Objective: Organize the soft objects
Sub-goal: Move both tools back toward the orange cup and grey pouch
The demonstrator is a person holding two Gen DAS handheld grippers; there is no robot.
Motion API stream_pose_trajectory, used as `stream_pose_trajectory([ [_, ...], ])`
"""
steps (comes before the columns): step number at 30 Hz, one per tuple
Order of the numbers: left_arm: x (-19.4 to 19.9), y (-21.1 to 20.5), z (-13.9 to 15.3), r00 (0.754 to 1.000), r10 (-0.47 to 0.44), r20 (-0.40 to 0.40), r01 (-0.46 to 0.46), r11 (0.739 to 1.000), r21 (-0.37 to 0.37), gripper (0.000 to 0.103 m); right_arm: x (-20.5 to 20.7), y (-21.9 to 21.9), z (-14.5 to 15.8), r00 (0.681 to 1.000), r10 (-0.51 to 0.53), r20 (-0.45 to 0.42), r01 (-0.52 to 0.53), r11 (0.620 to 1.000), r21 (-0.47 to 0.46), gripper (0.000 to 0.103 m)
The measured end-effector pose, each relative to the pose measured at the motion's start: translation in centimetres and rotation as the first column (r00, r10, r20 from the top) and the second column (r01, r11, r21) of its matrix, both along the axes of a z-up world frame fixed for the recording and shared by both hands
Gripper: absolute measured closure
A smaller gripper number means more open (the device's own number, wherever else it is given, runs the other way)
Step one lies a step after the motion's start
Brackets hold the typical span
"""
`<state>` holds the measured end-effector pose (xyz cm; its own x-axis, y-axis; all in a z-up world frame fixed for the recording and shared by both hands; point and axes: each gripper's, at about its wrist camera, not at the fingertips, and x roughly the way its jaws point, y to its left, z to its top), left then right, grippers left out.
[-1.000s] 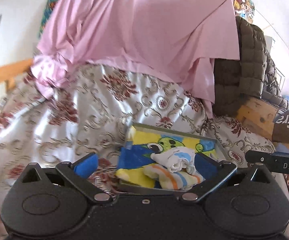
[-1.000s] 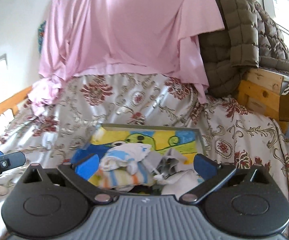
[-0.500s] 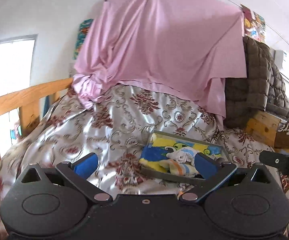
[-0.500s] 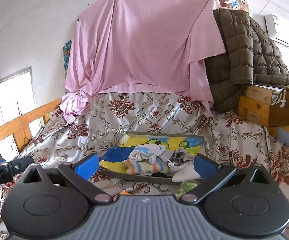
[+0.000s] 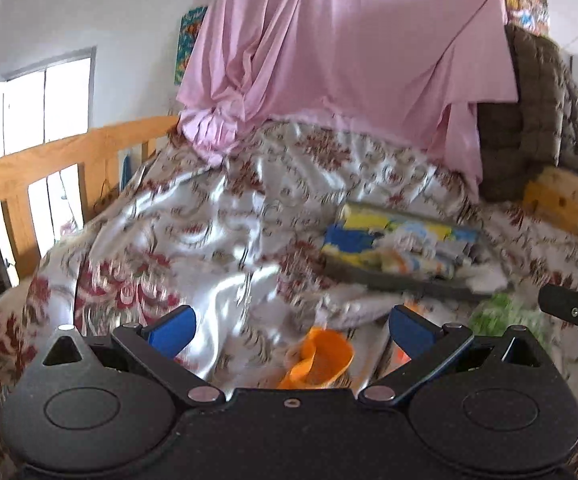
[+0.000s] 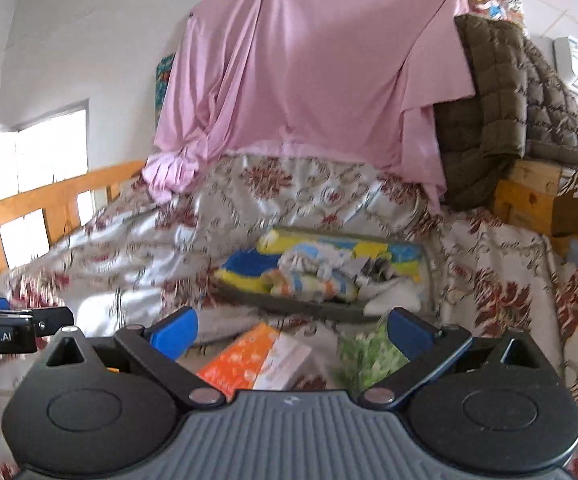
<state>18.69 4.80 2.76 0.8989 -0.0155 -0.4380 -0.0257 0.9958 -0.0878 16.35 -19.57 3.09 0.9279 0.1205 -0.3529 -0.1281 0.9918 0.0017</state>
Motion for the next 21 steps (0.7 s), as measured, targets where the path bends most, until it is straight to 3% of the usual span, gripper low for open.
stream_pose_trajectory([
  [12, 1.0, -1.1, -3.7, 0.992, 0.030, -0.119, -0.022, 0.998, 0.066, 0.001, 1.0, -1.1, -4.4, 0.995, 0.031, -0.095, -0.029, 0.999, 0.028, 0.000],
  [21, 1.3, -2.6, -4.4, 0.990, 0.002, -0.139, 0.015, 0.992, 0.126, 0.001, 1.4, -2.8, -5.5, 0.992, 0.015, -0.122, -0.008, 0.998, 0.054, 0.000],
])
